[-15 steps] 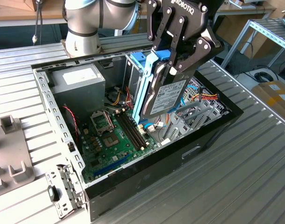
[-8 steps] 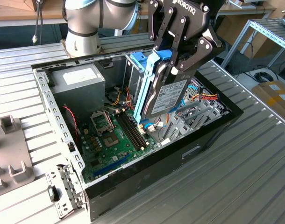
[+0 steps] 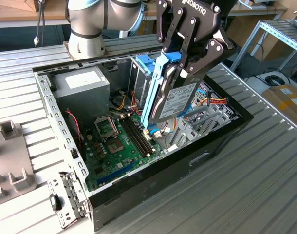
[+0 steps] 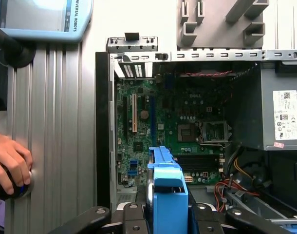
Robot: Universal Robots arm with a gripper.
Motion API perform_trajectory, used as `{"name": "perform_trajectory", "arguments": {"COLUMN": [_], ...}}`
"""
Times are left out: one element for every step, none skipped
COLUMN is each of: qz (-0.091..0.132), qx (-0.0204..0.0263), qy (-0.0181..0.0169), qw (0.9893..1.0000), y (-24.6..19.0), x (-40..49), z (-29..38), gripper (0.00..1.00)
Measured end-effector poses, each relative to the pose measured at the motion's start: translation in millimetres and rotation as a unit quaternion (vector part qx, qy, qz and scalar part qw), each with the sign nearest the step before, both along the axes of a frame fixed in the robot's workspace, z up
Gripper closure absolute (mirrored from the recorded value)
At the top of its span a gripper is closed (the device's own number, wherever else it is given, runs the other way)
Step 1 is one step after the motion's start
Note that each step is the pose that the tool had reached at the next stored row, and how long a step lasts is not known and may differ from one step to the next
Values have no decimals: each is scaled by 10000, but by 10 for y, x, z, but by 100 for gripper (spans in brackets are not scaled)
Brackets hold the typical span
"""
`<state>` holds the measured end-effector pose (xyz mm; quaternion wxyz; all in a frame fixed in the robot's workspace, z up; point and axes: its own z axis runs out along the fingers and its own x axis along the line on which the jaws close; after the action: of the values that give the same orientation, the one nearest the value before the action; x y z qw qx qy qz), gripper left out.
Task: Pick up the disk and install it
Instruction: 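Pick up the disk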
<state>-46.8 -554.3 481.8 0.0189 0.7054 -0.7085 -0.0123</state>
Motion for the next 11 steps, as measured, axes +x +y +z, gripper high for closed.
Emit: {"name": "perform_trajectory", "arguments": {"qz": [0, 0, 0, 0, 0, 0, 0, 0, 0, 0, 0], "qx": [0, 0, 0, 0, 0, 0, 0, 0, 0, 0, 0], "qy": [0, 0, 0, 0, 0, 0, 0, 0, 0, 0, 0], "qw": [10000, 10000, 10000, 10000, 10000, 10000, 10000, 10000, 10000, 10000, 10000], "y": [-1, -2, -4, -6, -7, -8, -10, -12, -13, -15, -16], "x": [4, 12, 15, 19, 23, 26, 29, 32, 35, 38, 42], "z": [0, 0, -1, -1, -2, -2, -2, -3, -3, -3, -3], "gripper": [63, 63, 63, 63, 63, 63, 63, 63, 63, 63, 63]}}
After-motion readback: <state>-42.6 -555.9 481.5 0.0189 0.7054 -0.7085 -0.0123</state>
